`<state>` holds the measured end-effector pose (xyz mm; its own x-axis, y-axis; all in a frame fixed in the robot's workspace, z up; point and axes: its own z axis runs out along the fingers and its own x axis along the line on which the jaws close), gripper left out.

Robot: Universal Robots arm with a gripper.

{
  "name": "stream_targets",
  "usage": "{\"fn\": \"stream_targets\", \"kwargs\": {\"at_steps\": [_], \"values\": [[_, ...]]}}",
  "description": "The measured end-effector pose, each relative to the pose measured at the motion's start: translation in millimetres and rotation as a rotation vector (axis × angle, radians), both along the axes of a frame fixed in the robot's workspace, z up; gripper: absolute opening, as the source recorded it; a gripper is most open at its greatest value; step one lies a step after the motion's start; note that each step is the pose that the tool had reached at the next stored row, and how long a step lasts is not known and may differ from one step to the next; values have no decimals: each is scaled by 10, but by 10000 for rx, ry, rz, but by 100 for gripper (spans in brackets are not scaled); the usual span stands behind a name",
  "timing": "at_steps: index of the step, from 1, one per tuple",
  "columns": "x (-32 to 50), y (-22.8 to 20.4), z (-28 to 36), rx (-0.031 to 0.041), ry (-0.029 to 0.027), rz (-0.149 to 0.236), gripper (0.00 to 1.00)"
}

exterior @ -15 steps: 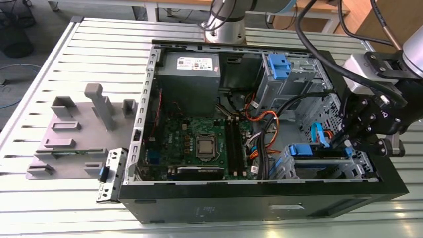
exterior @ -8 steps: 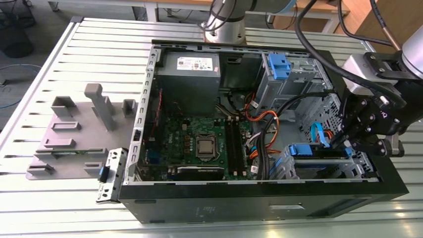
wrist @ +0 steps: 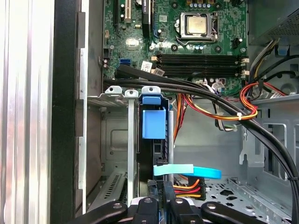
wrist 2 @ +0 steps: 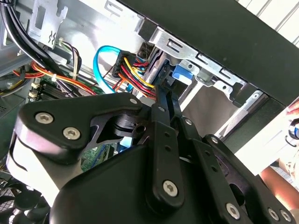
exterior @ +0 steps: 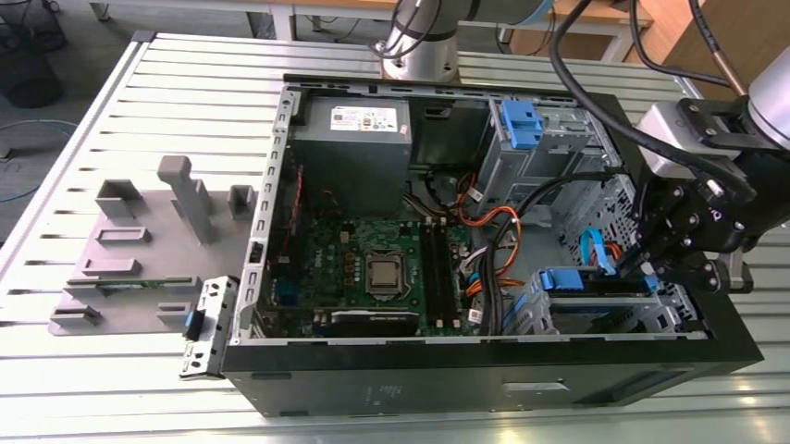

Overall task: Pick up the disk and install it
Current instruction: 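Insert the second disk wire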

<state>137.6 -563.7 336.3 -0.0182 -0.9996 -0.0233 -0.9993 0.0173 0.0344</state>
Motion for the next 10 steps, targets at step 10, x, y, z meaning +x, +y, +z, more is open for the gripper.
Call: {"fn": "stream_targets", "kwargs": {"at_steps": [10], "values": [[-5,0,-17,-3,0,0,16]]}}
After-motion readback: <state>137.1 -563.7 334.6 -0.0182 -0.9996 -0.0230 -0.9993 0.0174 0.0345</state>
